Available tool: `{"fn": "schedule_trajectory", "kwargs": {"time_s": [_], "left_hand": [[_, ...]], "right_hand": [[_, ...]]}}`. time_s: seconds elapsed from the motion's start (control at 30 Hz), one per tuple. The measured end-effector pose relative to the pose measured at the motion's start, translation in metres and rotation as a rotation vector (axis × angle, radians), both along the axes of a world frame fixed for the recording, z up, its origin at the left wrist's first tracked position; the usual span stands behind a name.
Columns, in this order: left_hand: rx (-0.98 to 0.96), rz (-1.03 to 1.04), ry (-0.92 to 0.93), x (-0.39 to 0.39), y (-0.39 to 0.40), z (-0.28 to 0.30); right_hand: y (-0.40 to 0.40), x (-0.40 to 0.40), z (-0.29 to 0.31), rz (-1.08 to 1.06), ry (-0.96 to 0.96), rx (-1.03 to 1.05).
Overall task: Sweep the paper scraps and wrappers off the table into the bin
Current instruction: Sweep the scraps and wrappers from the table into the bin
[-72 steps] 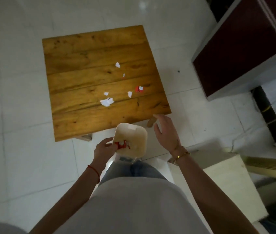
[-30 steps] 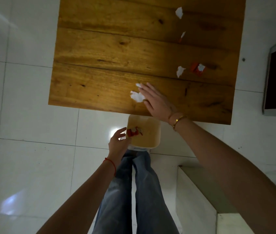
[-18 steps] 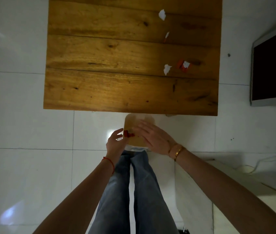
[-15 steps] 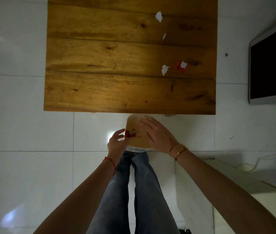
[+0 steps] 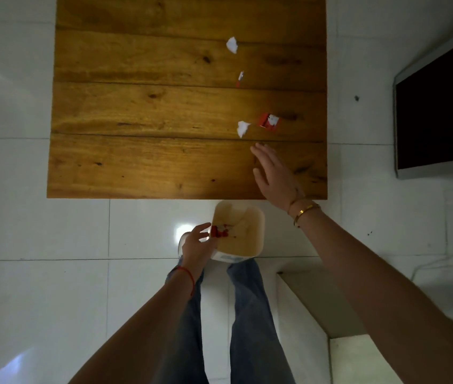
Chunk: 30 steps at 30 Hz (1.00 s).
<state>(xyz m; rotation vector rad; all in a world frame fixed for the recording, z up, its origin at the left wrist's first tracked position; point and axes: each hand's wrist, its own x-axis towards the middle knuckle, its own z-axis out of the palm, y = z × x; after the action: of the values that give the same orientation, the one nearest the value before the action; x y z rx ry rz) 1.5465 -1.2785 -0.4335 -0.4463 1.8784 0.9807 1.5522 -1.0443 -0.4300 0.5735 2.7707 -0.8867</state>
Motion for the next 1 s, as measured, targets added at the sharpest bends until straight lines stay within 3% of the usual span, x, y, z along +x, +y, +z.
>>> {"fn": "schedule_trajectory", "kwargs": {"time_s": [0.5,0.87,1.0], "left_hand": [[0.001,0.252,-0.012,0.026,0.046,-0.022],[-0.030,0.205,-0.021,0.035,0.041,-0.010],[-0.038,0.193,-0.032,0.043,0.034,0.003]], "right_hand": [[0.045,-0.071,-0.043,0.326,-0.110,-0.002],[-0.017,0.060,-0.034,0.655,-0.005,0.036],[-0.036,0.097,-0.023,0.592,-0.023,-0.009]]}}
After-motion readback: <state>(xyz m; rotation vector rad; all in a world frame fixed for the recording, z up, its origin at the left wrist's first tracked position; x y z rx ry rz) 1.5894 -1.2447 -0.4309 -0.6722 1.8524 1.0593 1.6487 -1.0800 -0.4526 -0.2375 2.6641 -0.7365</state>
